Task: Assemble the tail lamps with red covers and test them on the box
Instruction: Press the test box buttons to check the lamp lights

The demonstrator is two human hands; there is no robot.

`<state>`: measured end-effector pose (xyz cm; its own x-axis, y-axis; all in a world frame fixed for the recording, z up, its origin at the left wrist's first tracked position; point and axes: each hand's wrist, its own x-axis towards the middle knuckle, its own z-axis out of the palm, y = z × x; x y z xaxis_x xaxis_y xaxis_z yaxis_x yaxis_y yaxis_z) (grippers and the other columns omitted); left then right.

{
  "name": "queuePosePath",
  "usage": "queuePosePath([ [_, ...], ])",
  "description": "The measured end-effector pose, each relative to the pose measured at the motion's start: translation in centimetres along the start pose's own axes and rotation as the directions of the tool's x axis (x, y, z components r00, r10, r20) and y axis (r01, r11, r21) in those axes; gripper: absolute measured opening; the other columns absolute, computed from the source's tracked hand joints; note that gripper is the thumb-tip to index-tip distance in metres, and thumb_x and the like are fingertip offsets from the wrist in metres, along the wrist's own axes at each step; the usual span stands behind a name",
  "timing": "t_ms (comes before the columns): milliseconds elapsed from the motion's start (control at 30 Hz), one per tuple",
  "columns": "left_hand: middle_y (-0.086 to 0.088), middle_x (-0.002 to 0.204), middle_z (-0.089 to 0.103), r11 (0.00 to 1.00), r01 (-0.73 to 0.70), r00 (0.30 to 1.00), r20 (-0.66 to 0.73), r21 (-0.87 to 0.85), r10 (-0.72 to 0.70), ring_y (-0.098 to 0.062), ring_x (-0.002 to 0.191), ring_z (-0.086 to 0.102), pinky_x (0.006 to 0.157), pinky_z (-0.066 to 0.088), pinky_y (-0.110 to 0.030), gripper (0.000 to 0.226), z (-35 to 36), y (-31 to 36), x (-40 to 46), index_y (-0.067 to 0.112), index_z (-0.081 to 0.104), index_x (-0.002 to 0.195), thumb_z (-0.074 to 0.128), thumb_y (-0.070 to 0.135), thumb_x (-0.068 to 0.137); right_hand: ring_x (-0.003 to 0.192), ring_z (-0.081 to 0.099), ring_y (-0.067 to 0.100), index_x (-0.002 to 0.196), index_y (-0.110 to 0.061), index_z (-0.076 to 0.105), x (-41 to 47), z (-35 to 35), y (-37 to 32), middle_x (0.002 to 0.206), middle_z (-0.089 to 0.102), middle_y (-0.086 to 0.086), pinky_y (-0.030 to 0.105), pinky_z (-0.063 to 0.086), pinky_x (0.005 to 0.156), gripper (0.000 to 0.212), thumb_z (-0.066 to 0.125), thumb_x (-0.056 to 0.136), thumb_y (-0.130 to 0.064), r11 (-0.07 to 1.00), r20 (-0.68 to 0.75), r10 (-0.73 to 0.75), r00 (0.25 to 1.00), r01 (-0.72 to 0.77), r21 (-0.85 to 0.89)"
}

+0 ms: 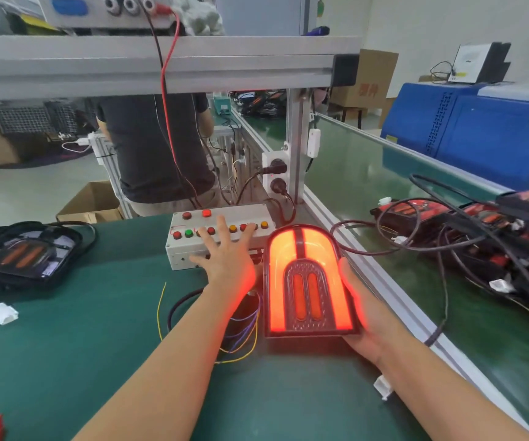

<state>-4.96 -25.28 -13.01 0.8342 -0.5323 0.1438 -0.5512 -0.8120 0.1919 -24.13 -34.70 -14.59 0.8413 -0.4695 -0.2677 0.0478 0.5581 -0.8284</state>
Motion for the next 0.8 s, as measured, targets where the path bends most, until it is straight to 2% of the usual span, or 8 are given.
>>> queuePosePath([
  [133,-0.005,0.155,-0.022,1.0,0.003,1.0,0.017,-0.006,-0.003,-0.046,0.139,-0.018,0.101,0.01,-0.075,0.086,-0.2,0.1,0.0,0.051,0.007,0.143,0.054,0.008,0.086,0.106,0.067,0.034,0.118,-0.014,0.068,0.0,0.0,0.0,0.117,0.069,0.017,0.043,0.056,0.081,0.07,0.064,0.069,-0.065,1.0,-0.016,0.0,1.0,-0.001,-0.012],
  [367,-0.004,0.156,-0.02,1.0,0.013,0.999,0.032,0.015,-0.014,-0.046,0.14,-0.017,0.101,0.009,-0.075,0.086,-0.6,0.2,-0.2,0.051,0.008,0.143,0.05,0.005,0.084,0.102,0.069,0.033,0.114,-0.014,0.071,-0.3,0.1,-0.1,0.113,0.071,0.017,0.043,0.054,0.083,0.064,0.061,0.074,-0.063,1.0,-0.043,-0.011,0.999,0.01,-0.027],
  [500,-0.005,0.157,-0.013,1.0,0.0,0.999,0.054,0.012,-0.001,-0.046,0.14,-0.013,0.101,0.004,-0.076,0.073,-1.2,0.2,-0.2,0.05,0.014,0.142,0.054,0.027,0.086,0.102,0.069,0.033,0.104,-0.016,0.076,-0.4,0.3,-0.2,0.113,0.071,0.016,0.043,0.056,0.081,0.059,0.061,0.073,-0.064,1.0,-0.041,-0.014,0.999,0.013,-0.018],
  [633,-0.007,0.159,-0.004,0.99,-0.083,0.996,-0.011,0.118,0.085,-0.039,0.143,-0.014,0.103,-0.007,-0.072,0.068,-1.9,-0.1,0.0,0.045,0.018,0.145,0.049,0.055,0.085,0.103,0.069,0.03,0.103,-0.02,0.076,-0.6,0.4,-0.3,0.114,0.071,0.014,0.038,0.059,0.073,0.056,0.057,0.076,-0.065,1.0,-0.015,0.0,1.0,0.0,-0.008],
  [733,-0.006,0.16,-0.002,0.981,-0.139,0.99,-0.004,0.133,0.141,-0.035,0.144,-0.013,0.106,-0.01,-0.067,0.068,-2.2,-0.1,0.2,0.042,0.018,0.146,0.048,0.056,0.087,0.103,0.069,0.03,0.102,-0.02,0.076,-0.6,0.4,-0.3,0.114,0.071,0.014,0.039,0.059,0.074,0.055,0.057,0.076,-0.065,1.0,-0.017,0.007,1.0,-0.007,-0.005],
  [800,-0.005,0.16,-0.001,0.978,-0.156,0.987,-0.003,0.14,0.158,-0.034,0.144,-0.012,0.107,-0.01,-0.066,0.064,-2.2,-0.3,0.2,0.043,0.02,0.146,0.048,0.049,0.089,0.103,0.069,0.03,0.104,-0.018,0.076,-0.6,0.4,-0.3,0.114,0.071,0.015,0.039,0.059,0.074,0.057,0.057,0.077,-0.064,1.0,-0.02,0.004,1.0,-0.004,0.004],
])
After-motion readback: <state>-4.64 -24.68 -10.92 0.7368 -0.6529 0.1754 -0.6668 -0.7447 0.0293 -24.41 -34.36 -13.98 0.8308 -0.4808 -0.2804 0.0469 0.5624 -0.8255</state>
